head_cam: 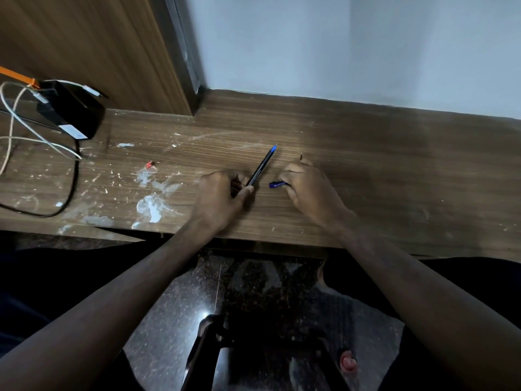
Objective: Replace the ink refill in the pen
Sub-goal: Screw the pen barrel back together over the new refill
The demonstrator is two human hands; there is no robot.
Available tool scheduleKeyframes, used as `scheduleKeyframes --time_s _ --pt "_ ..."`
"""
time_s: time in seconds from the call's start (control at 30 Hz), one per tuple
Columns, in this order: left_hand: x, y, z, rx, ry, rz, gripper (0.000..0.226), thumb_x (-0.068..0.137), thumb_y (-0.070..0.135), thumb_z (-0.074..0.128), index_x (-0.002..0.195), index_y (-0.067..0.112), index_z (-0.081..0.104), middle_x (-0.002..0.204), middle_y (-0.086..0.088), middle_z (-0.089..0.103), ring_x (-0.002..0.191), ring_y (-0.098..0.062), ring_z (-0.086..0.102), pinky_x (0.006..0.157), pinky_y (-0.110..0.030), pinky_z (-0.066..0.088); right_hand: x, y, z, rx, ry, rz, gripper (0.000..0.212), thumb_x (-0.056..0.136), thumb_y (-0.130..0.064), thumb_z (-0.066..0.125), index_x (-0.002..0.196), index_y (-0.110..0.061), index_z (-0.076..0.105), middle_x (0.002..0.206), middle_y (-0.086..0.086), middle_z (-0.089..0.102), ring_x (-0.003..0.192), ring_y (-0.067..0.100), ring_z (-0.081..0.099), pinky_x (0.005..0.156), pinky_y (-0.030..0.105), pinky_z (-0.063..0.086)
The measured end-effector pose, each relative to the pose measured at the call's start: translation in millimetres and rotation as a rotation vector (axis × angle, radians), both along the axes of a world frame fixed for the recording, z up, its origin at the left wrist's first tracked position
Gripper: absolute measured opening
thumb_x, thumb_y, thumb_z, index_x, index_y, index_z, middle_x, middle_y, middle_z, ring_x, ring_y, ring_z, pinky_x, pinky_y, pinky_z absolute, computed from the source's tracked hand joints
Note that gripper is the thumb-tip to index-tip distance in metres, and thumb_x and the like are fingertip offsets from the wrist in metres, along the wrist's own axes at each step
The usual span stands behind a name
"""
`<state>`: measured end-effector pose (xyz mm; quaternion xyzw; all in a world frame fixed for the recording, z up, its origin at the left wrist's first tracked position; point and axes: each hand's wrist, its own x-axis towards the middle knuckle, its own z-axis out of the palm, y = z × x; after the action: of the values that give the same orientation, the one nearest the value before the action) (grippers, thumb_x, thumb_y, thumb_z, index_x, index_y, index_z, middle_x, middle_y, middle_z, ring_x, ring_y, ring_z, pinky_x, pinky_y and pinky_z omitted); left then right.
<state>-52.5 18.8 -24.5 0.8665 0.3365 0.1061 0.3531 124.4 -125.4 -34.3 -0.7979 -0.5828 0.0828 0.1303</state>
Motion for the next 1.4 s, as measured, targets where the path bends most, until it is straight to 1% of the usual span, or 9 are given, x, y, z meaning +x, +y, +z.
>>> scheduleKeyframes --time_s 0.1,0.3,0.47,0.6,0.77,0.9,1.13,1.27,1.4 --pt "0 -1 0 -0.005 -0.013 -0.005 0.015 0.09 0.023 0.081 0.085 0.031 0.069 0.071 0.023 0.061 0.069 0.013 0.058 0.064 0.004 0.039 1 1 -2 0.037 0.023 -0.031 0.016 0.099 -0.01 0.067 0.113 -0.009 0.075 0.105 0.005 0.073 0.107 0.024 0.062 0.099 0.032 0.044" --pt "-1 0 1 -0.031 -0.033 0.013 0.017 0.09 0.023 0.08 0.085 0.032 0.067 0.071 0.025 0.062 0.069 0.011 0.061 0.063 0.003 0.041 8 8 5 0.249 0.354 -0.371 0.039 0.092 -0.013 0.08 0.13 -0.018 0.07 0.094 -0.008 0.075 0.078 0.002 0.068 0.073 0.001 0.045" --pt "-1 0 4 -0.005 -0.04 0.007 0.013 0.091 0.025 0.08 0.087 0.031 0.07 0.074 0.019 0.065 0.068 0.012 0.059 0.062 0.003 0.039 24 7 15 0.526 0.88 -0.692 0.034 0.091 -0.011 0.081 0.122 -0.016 0.068 0.089 0.002 0.083 0.085 0.017 0.081 0.073 0.027 0.062" --pt "-1 0 4 0.021 -0.011 -0.025 0.005 0.092 0.03 0.078 0.093 0.025 0.076 0.082 0.012 0.073 0.072 0.0 0.066 0.062 0.0 0.04 29 7 20 0.614 1.091 -0.711 0.033 0.095 -0.007 0.077 0.126 -0.006 0.066 0.103 0.016 0.082 0.085 0.02 0.082 0.07 0.024 0.061" --pt "0 -2 2 0.037 -0.017 -0.053 0.005 0.091 0.031 0.079 0.09 0.029 0.075 0.082 0.012 0.074 0.072 -0.001 0.069 0.067 -0.012 0.049 25 9 20 0.588 1.068 -0.694 0.032 0.096 -0.008 0.076 0.126 -0.001 0.065 0.107 0.018 0.081 0.085 0.021 0.078 0.074 0.028 0.06" --pt "1 -4 2 0.022 -0.012 -0.059 0.012 0.09 0.03 0.08 0.086 0.036 0.071 0.078 0.017 0.071 0.071 0.008 0.065 0.064 -0.006 0.043 26 9 20 0.579 1.058 -0.699 0.031 0.096 -0.01 0.078 0.124 -0.004 0.066 0.107 0.016 0.082 0.086 0.019 0.077 0.075 0.026 0.059" --pt "2 -7 5 0.038 -0.007 -0.085 0.004 0.091 0.028 0.079 0.089 0.027 0.076 0.083 0.012 0.074 0.073 -0.003 0.067 0.068 -0.013 0.047 22 9 18 0.448 0.987 -0.63 0.03 0.094 -0.015 0.081 0.12 -0.007 0.069 0.1 0.008 0.084 0.089 0.016 0.081 0.075 0.027 0.062" --pt "6 -9 5 0.02 -0.004 -0.083 0.016 0.09 0.027 0.08 0.082 0.034 0.068 0.077 0.014 0.071 0.067 0.002 0.063 0.063 -0.001 0.038 13 11 18 0.378 1.051 -0.588 0.029 0.095 -0.018 0.08 0.118 -0.004 0.069 0.097 0.008 0.083 0.084 0.017 0.082 0.075 0.029 0.065" --pt "9 -13 2 -0.138 -0.028 -0.09 0.016 0.091 0.017 0.079 0.079 0.024 0.071 0.072 0.009 0.076 0.052 0.0 0.069 0.058 -0.003 0.047 11 12 20 0.387 1.023 -0.634 0.035 0.093 -0.015 0.082 0.118 0.004 0.066 0.092 0.009 0.081 0.074 0.012 0.079 0.07 0.025 0.064"
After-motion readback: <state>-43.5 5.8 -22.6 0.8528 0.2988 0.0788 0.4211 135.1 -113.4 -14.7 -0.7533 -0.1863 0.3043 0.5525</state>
